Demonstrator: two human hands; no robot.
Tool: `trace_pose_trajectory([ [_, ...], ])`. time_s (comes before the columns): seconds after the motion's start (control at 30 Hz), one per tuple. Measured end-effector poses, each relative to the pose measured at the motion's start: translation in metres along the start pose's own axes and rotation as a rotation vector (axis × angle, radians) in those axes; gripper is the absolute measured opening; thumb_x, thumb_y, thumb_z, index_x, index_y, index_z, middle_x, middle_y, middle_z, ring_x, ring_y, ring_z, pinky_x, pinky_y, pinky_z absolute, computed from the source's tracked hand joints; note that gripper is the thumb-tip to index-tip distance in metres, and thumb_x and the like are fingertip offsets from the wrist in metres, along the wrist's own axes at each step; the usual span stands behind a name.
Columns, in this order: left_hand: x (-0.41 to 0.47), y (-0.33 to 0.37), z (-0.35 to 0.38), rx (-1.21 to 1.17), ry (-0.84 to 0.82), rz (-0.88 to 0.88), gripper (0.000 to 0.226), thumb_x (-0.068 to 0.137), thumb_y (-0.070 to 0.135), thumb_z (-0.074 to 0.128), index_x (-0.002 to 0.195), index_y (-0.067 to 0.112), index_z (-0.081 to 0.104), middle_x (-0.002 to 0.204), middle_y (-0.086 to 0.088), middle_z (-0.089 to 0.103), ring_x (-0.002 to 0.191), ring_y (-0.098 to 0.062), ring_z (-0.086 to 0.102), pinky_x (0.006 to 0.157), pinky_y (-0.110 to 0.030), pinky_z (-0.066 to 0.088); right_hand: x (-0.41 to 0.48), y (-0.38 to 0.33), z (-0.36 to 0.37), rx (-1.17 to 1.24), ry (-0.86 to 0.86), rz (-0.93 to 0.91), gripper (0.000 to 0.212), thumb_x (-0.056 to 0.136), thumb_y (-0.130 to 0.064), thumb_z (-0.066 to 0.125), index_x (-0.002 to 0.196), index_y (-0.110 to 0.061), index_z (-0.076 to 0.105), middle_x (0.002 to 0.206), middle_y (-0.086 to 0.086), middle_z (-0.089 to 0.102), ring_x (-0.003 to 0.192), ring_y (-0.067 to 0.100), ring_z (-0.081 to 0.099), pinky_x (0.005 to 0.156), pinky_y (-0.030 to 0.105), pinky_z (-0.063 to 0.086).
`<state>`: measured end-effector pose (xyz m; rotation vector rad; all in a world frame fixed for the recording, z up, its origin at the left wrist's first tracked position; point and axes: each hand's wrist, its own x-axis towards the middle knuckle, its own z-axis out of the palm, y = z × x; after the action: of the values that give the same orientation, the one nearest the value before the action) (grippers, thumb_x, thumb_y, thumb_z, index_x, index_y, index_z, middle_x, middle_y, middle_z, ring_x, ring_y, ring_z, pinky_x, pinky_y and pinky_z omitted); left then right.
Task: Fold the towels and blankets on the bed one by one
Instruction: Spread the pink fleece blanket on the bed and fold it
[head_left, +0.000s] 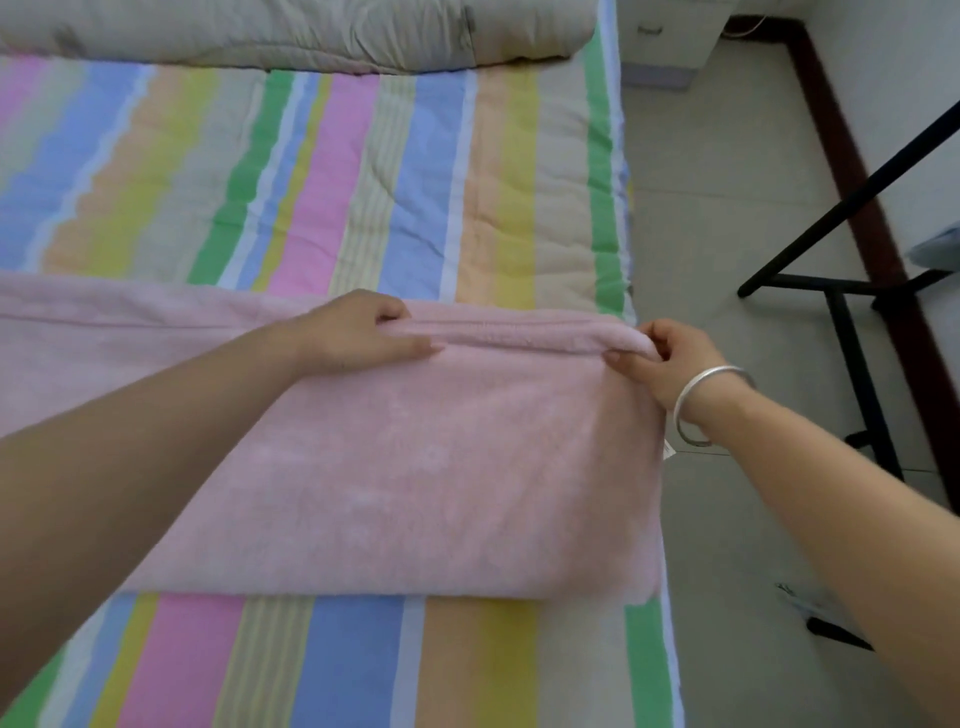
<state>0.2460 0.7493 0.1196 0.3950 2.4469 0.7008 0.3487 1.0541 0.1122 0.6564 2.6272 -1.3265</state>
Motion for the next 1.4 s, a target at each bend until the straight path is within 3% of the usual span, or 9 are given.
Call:
trace_pose_trajectory([
  [0.23,0.020,0.013,0.064,0.334,0.489,-0.184,0.022,0.088,0.043,0.063,0.104,0.028,0.063,0.114,-0.003,0.061,0.115,-0.029,0.049,0.097,-0.037,0.034,0.004,0.034,0.019,-0.395,0.094,0.193,0.021,0.089,-0.039,0.060,0.100,-0.022,0.063,0.098,0.005,0.069,0.093,0.032,0.061,0.083,0.035,0.049],
  [0.4,-0.009,0.023,0.110,0.318,0.782,-0.214,0.054,0.080,0.032,0.065,0.130,0.018,0.049,0.149,-0.005,0.036,0.132,-0.029,0.038,0.107,-0.044,0.028,-0.024,0.052,0.028,-0.090,0.161,0.377,0.047,0.086,-0.046,0.063,0.119,-0.014,0.053,0.099,0.004,0.062,0.102,0.030,0.060,0.092,0.038,0.046],
  [0.6,-0.048,0.045,0.171,0.464,0.460,0.207,0.063,0.089,0.037,0.034,0.151,0.023,0.031,0.161,-0.004,0.020,0.147,-0.031,0.018,0.112,-0.057,0.025,-0.052,0.067,0.036,0.085,0.034,0.572,0.047,0.079,-0.064,0.061,0.087,-0.017,0.059,0.094,0.008,0.063,0.092,0.035,0.064,0.087,0.050,0.053],
  [0.73,-0.007,0.069,0.167,0.554,0.151,0.129,0.069,0.094,0.055,0.013,0.156,0.028,0.004,0.163,0.002,-0.007,0.149,-0.028,-0.009,0.112,-0.067,0.003,-0.069,0.065,0.036,0.149,-0.120,0.653,0.061,0.078,-0.068,0.060,0.097,-0.010,0.059,0.098,0.009,0.062,0.090,0.031,0.063,0.084,0.042,0.053],
  [0.83,0.008,0.078,0.157,0.538,0.040,0.057,0.069,0.096,0.057,0.021,0.155,0.029,0.000,0.163,0.004,-0.009,0.149,-0.027,-0.012,0.112,-0.067,-0.001,-0.085,0.066,0.039,0.208,-0.155,0.634,0.063,0.074,-0.051,0.076,0.116,-0.008,0.057,0.106,0.008,0.063,0.091,0.025,0.062,0.082,0.036,0.051],
  [0.97,-0.006,0.071,0.142,0.035,0.137,0.101,0.052,0.094,0.040,0.044,0.144,0.029,0.043,0.158,0.002,0.029,0.147,-0.018,0.020,0.119,-0.046,0.014,-0.099,0.053,0.043,0.226,-0.123,0.587,0.068,0.075,-0.025,0.082,0.132,-0.009,0.047,0.117,0.013,0.060,0.096,0.027,0.060,0.085,0.035,0.048],
  [1.07,-0.033,0.052,0.120,-0.508,0.365,0.053,0.025,0.092,0.015,0.053,0.110,0.022,0.069,0.120,0.003,0.067,0.116,-0.012,0.058,0.098,-0.018,0.039,-0.105,0.023,0.049,0.257,-0.041,0.455,0.059,0.081,-0.015,0.075,0.132,-0.014,0.046,0.118,0.010,0.060,0.095,0.025,0.058,0.082,0.030,0.042],
  [1.2,-0.068,0.009,0.088,-0.808,0.438,-0.169,0.027,0.095,0.007,0.047,0.086,0.026,0.066,0.094,0.006,0.071,0.080,-0.009,0.065,0.073,-0.027,0.051,-0.108,-0.043,0.068,0.275,-0.020,0.232,0.047,0.081,-0.013,0.075,0.119,-0.023,0.049,0.103,-0.003,0.060,0.089,0.015,0.058,0.076,0.024,0.043],
  [1.4,-0.127,-0.091,0.018,-1.108,0.195,-0.472,0.020,0.102,0.013,0.044,0.107,0.009,0.062,0.090,-0.008,0.066,0.068,-0.016,0.060,0.047,-0.019,0.050,-0.117,-0.156,0.144,0.273,-0.173,0.030,0.042,0.079,-0.019,0.076,0.118,-0.021,0.059,0.104,-0.004,0.065,0.096,0.015,0.062,0.088,0.030,0.050],
])
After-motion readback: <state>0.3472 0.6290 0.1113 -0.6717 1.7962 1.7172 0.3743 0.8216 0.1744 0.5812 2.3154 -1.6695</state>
